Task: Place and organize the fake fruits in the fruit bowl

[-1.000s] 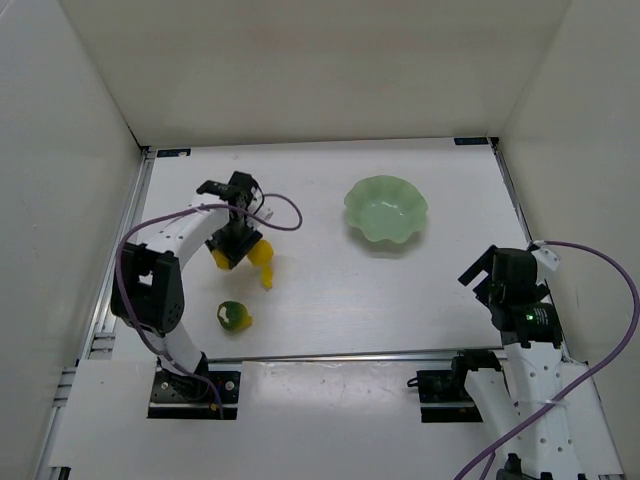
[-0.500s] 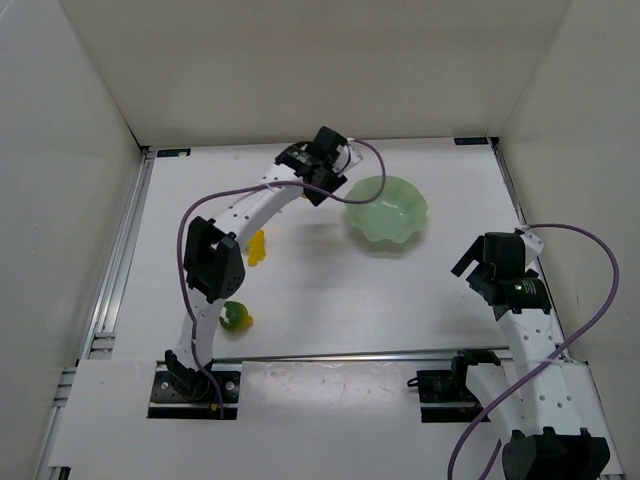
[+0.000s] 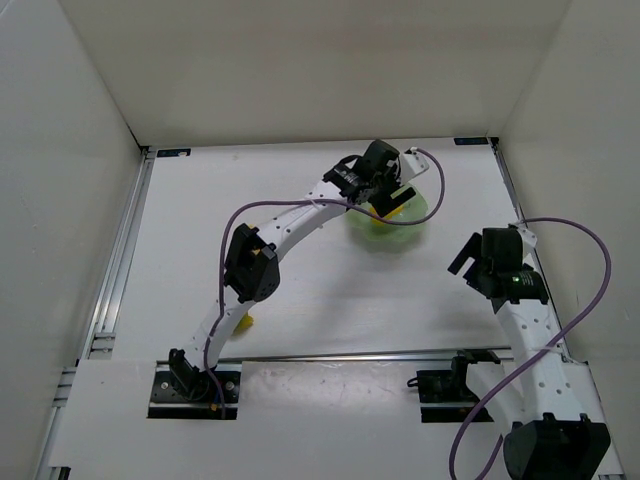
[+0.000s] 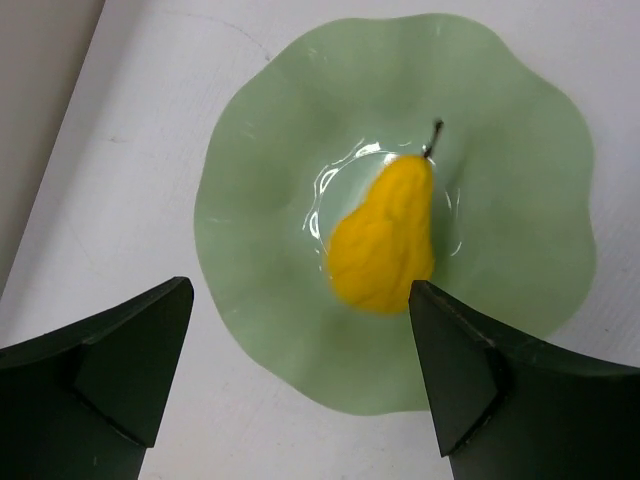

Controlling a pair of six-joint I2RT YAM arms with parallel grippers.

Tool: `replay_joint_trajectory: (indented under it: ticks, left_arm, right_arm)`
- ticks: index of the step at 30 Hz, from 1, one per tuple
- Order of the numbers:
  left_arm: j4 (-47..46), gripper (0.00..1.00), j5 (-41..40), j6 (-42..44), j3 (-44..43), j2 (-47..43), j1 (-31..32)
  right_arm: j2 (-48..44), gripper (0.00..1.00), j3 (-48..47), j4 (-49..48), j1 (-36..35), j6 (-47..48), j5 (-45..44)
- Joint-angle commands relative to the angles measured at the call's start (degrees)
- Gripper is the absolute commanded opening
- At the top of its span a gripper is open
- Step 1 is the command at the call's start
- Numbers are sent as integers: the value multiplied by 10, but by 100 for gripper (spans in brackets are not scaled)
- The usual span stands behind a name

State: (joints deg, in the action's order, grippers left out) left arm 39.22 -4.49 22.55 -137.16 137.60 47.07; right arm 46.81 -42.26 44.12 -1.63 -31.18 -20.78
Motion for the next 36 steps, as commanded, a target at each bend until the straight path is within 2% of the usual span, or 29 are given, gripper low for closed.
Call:
replay_joint_trajectory:
  ticks: [1, 4, 8, 11, 12, 14, 15, 21, 23, 24, 28, 33, 36]
  left_arm:
    - [-14, 100, -8, -16, 1, -44, 1]
    - [-14, 100, -50, -29, 16, -83, 1]
    - [-14, 100, -125, -43, 87, -203, -18]
    - [-14, 100, -160, -62, 175, -300, -67]
    - [-14, 100, -160, -62, 199, -324, -85]
    - [-14, 100, -160, -62, 265, -369, -141]
    - [-8, 100, -166, -62, 282, -405, -160]
    - [74, 100, -136, -114, 376, -501, -337]
    - [80, 100, -119, -125, 445, -542, -406]
    - [80, 100, -119, -133, 470, -556, -427]
    - [80, 100, -104, -138, 589, -624, -507]
    - [80, 100, -90, -138, 693, -661, -598]
    - [80, 100, -75, -138, 726, -661, -619]
  right_arm:
    - [3, 100, -31, -41, -9, 54, 55]
    - [9, 100, -36, -74, -40, 90, 83]
    - [36, 100, -64, -104, -114, 130, 112]
    - [83, 100, -91, -137, -230, 174, 141]
    - [100, 100, -102, -143, -292, 183, 150]
    - [167, 100, -133, -159, -347, 198, 203]
    - [192, 100, -170, -165, -402, 210, 217]
    - [430, 100, -321, -227, -585, 281, 274]
    - [491, 100, -408, -218, -616, 301, 309]
    - [553, 100, -441, -208, -641, 319, 317]
    - [673, 100, -574, -173, -685, 337, 317]
    - [767, 100, -646, -168, -703, 332, 332]
    - [811, 100, -677, -168, -718, 308, 310]
